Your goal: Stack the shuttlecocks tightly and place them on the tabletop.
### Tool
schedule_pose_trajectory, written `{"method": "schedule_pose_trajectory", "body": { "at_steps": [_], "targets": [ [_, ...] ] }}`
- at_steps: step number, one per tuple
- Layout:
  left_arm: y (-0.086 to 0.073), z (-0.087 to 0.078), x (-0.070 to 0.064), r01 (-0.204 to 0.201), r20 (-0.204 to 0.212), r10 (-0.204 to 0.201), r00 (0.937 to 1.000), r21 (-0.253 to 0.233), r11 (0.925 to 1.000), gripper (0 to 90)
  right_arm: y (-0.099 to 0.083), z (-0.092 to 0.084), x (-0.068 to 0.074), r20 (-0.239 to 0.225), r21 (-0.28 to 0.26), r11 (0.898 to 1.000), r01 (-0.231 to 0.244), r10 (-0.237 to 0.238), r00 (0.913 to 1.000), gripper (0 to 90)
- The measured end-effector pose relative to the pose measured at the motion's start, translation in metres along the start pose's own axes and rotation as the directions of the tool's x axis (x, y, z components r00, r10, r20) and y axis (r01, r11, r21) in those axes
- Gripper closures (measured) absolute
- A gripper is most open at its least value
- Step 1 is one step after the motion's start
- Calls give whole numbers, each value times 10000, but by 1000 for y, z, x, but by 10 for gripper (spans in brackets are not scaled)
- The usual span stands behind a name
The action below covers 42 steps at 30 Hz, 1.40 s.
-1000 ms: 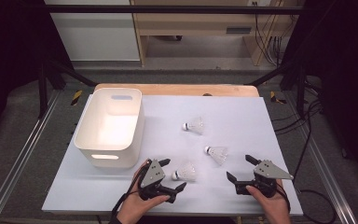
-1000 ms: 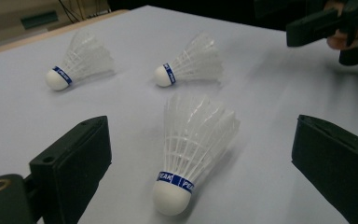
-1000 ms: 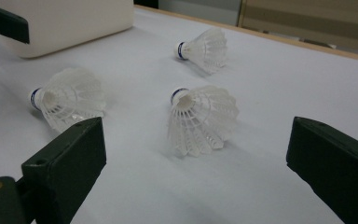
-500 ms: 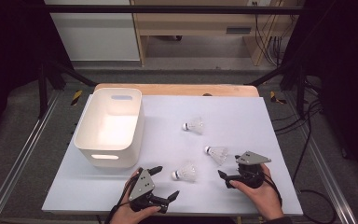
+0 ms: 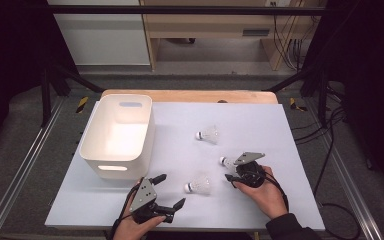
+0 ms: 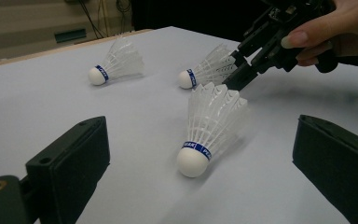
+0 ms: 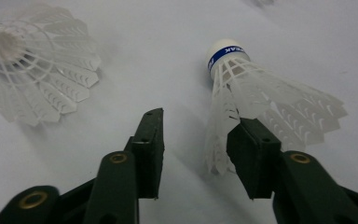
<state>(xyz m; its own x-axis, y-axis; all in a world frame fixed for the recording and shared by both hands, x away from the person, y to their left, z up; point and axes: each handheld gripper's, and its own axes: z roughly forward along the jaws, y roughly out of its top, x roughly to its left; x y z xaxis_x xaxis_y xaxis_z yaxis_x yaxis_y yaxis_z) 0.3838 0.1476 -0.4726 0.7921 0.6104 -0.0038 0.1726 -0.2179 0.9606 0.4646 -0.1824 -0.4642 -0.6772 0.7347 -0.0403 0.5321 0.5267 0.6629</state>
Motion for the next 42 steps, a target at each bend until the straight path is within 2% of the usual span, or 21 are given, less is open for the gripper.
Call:
{"method": "schedule_pose_trajectory", "body": {
  "at_steps": [5,6,7,8,9,14,21,22,23,26,31,32,33,34,35,37,40,41,42],
  "targets": [
    [0,0,1,20,-9,-20,10000,-8,10000,36,0,4,-2,71,110,9999,31,-32,10000,685],
    [0,0,1,22,-9,-22,10000,-12,10000,36,0,4,-3,68,112,9999,-2,1,10000,745],
    [0,0,1,37,-1,-37,10000,-17,10000,36,0,4,-3,68,112,9999,-2,1,10000,745],
    [-1,0,1,42,14,-42,10000,-18,10000,36,0,2,-5,83,-6,10000,28,-28,10000,824],
    [-1,0,1,42,14,-42,10000,-18,10000,36,0,1,-5,48,-29,10000,39,-39,10000,848],
    [-1,0,1,47,-4,-47,10000,-11,10000,37,-2,-5,-7,-40,-152,9998,125,-126,9999,892],
    [-2,1,1,57,-21,-56,10000,42,10000,38,-8,-25,0,-570,-516,9961,709,-738,9956,899],
    [-2,1,2,48,-27,-48,10000,53,10000,39,-9,-28,2,-698,-585,9946,853,-894,9935,899],
    [-2,1,2,40,-36,-39,10000,75,10000,39,-10,-32,8,-963,-624,9906,1214,-1271,9872,899],
    [-3,1,3,43,-78,-42,10000,150,9999,44,-10,-35,19,-1297,-679,9823,1745,-1822,9747,899],
    [-3,0,4,93,-107,-92,9999,121,9999,45,-8,-33,33,-1782,-789,9700,2299,-2407,9541,900],
    [-3,0,4,110,-113,-109,9999,118,9999,45,-7,-32,35,-1903,-838,9659,2452,-2570,9475,900],
    [-3,0,4,110,-113,-109,9999,118,9999,45,-7,-32,35,-1903,-838,9659,2452,-2570,9475,900],
    [-3,0,5,140,-117,-139,9998,105,9998,46,-6,-29,39,-2056,-813,9630,2571,-2686,9411,900],
    [-3,0,5,140,-117,-139,9998,105,9998,47,-6,-29,39,-2056,-813,9630,2571,-2686,9411,900],
    [-3,0,5,176,-137,-175,9998,104,9998,48,-4,-25,43,-2204,-814,9580,2751,-2865,9324,900],
    [-3,-1,6,193,-154,-191,9997,114,9997,50,-1,-20,47,-2357,-829,9541,2878,-2993,9246,900],
    [-3,-1,6,193,-157,-191,9997,118,9997,51,0,-17,50,-2475,-873,9508,2974,-3099,9180,900],
    [-3,-1,6,197,-164,-195,9997,119,9997,51,0,-17,50,-2475,-873,9508,2974,-3099,9180,900]
  ]
}}
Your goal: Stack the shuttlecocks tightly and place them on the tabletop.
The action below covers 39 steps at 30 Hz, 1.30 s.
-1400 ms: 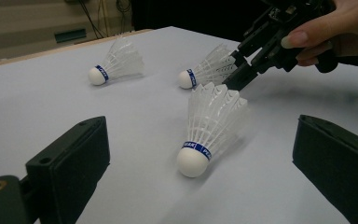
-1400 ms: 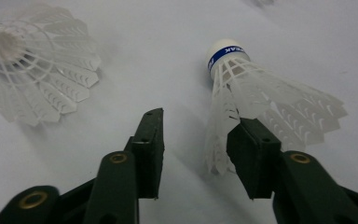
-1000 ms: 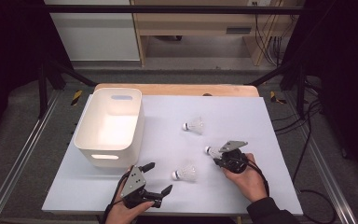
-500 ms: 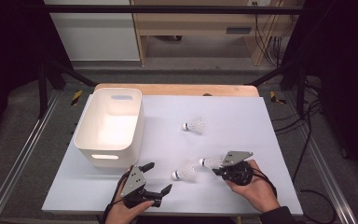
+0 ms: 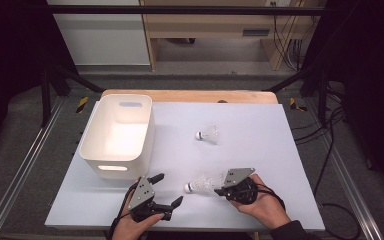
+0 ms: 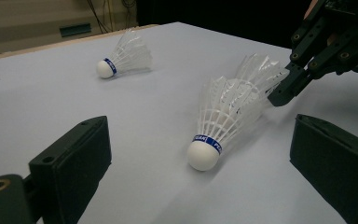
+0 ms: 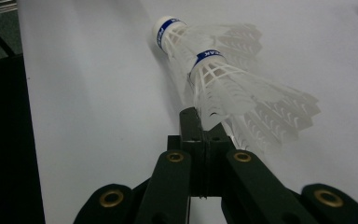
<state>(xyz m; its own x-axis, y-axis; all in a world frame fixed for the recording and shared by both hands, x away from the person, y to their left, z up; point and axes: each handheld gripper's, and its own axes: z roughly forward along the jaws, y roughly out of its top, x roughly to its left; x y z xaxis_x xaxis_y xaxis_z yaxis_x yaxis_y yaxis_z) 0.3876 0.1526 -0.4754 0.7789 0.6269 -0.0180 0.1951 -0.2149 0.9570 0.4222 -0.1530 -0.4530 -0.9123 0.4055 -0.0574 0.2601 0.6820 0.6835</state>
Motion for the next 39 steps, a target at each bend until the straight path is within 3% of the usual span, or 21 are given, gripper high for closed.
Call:
{"method": "schedule_pose_trajectory", "body": {
  "at_steps": [6,16,25,39],
  "targets": [
    [0,0,-1,-10,35,10,10000,1,10000,52,6,9,10,-458,39,9991,413,-411,9981,900],
    [0,1,-2,-69,95,68,9999,69,10000,54,1,12,10,-427,-113,9991,397,-402,9983,882],
    [0,3,-5,-116,204,114,9997,120,9999,54,-1,10,11,-336,-112,9996,266,-269,9991,678],
    [-1,4,-5,-142,269,139,9995,138,9998,54,0,13,10,-98,-2,9993,368,-368,9993,608]
  ]
}}
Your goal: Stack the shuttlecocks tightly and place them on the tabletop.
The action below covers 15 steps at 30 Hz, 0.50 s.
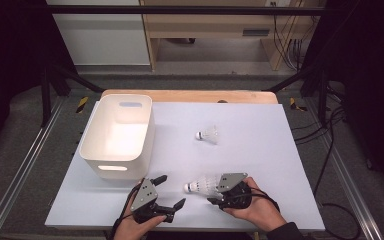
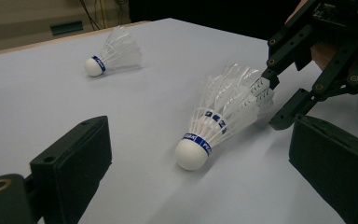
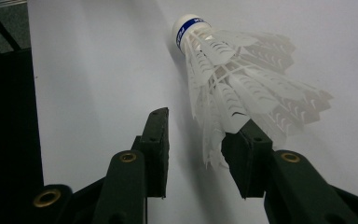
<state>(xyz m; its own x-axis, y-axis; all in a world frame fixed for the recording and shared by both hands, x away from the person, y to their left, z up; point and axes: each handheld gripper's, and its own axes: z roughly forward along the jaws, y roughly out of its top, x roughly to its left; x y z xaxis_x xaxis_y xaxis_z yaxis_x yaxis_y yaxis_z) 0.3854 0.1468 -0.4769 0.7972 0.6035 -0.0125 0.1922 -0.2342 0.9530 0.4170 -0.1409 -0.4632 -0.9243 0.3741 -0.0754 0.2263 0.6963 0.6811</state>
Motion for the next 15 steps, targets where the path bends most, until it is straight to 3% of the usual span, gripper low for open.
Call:
{"method": "schedule_pose_trajectory", "body": {
  "at_steps": [15],
  "targets": [
    [0,1,-1,-8,28,8,10000,-29,10000,54,2,-2,-2,390,-74,9999,-93,96,9992,529]
  ]
}}
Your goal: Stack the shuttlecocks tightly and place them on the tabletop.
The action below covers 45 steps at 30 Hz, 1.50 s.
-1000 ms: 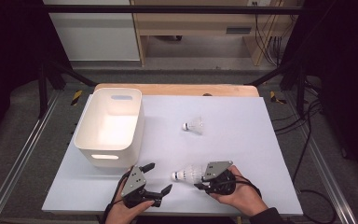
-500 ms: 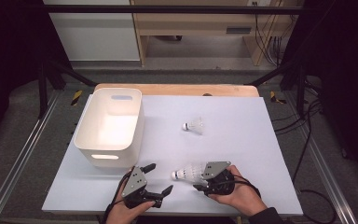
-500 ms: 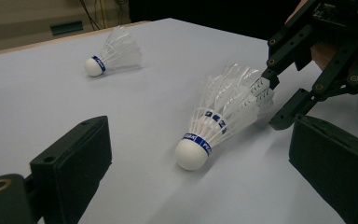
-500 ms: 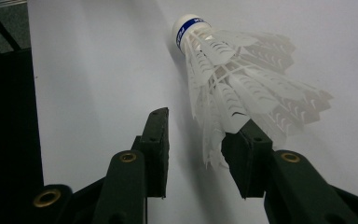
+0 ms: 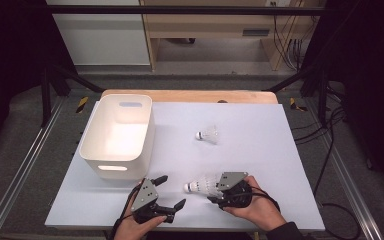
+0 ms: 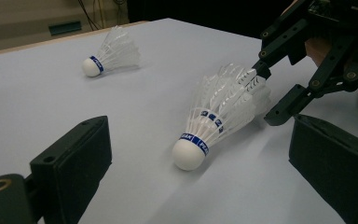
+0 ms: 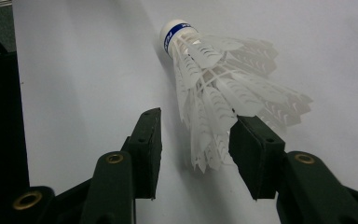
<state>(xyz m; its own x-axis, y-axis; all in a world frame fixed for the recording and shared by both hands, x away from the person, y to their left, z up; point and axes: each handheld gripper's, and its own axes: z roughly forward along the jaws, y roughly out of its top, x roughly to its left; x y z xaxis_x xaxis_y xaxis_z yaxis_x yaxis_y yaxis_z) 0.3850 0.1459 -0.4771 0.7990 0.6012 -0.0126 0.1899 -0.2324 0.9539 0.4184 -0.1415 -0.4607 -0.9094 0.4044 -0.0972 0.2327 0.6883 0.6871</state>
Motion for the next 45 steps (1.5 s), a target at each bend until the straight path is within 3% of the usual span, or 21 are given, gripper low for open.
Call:
{"method": "schedule_pose_trajectory", "body": {
  "at_steps": [5,12,17,27,28,29,30,33,38,39,40,42,45],
  "targets": [
    [0,0,0,3,-23,-3,10000,-60,10000,50,-3,-3,-2,112,-4,9999,-102,102,9999,481],
    [0,0,0,14,-49,-14,10000,-126,9999,46,-12,-12,-9,575,-79,9978,-658,662,9962,307],
    [0,-1,2,62,-118,-65,9999,-205,9998,45,-20,-19,-15,822,-11,9952,-977,975,9918,255],
    [1,-3,0,61,-155,-68,9999,-463,9989,36,-41,-39,-29,1591,-311,9840,-1754,1781,9711,186],
    [2,-3,0,22,-173,-31,9998,-524,9986,35,-44,-42,-33,1799,-408,9793,-1980,2022,9627,180],
    [2,-3,0,22,-173,-31,9998,-524,9986,34,-44,-42,-33,1799,-408,9793,-1980,2022,9627,180],
    [3,-4,0,35,-202,-48,9998,-596,9982,34,-47,-44,-38,2054,-564,9706,-2342,2408,9486,173],
    [3,-6,0,51,-280,-71,9996,-703,9975,35,-49,-46,-46,2589,-782,9529,-2930,3032,9171,161],
    [3,-10,-2,19,-296,-44,9996,-851,9964,34,-43,-47,-58,2962,-1351,9224,-3618,3861,8736,143],
    [3,-10,-2,19,-296,-44,9996,-851,9964,34,-43,-47,-58,2962,-1351,9224,-3618,3861,8736,143],
    [3,-12,-4,7,-304,-34,9995,-909,9959,34,-39,-46,-63,3167,-1467,9111,-3853,4122,8543,137],
    [3,-14,-5,-22,-275,-4,9996,-938,9956,34,-34,-45,-68,3368,-1574,9029,-3999,4298,8378,135],
    [3,-16,-6,19,-288,-49,9996,-1006,9949,34,-24,-43,-76,3519,-1802,8951,-4079,4459,8230,130]
  ]
}}
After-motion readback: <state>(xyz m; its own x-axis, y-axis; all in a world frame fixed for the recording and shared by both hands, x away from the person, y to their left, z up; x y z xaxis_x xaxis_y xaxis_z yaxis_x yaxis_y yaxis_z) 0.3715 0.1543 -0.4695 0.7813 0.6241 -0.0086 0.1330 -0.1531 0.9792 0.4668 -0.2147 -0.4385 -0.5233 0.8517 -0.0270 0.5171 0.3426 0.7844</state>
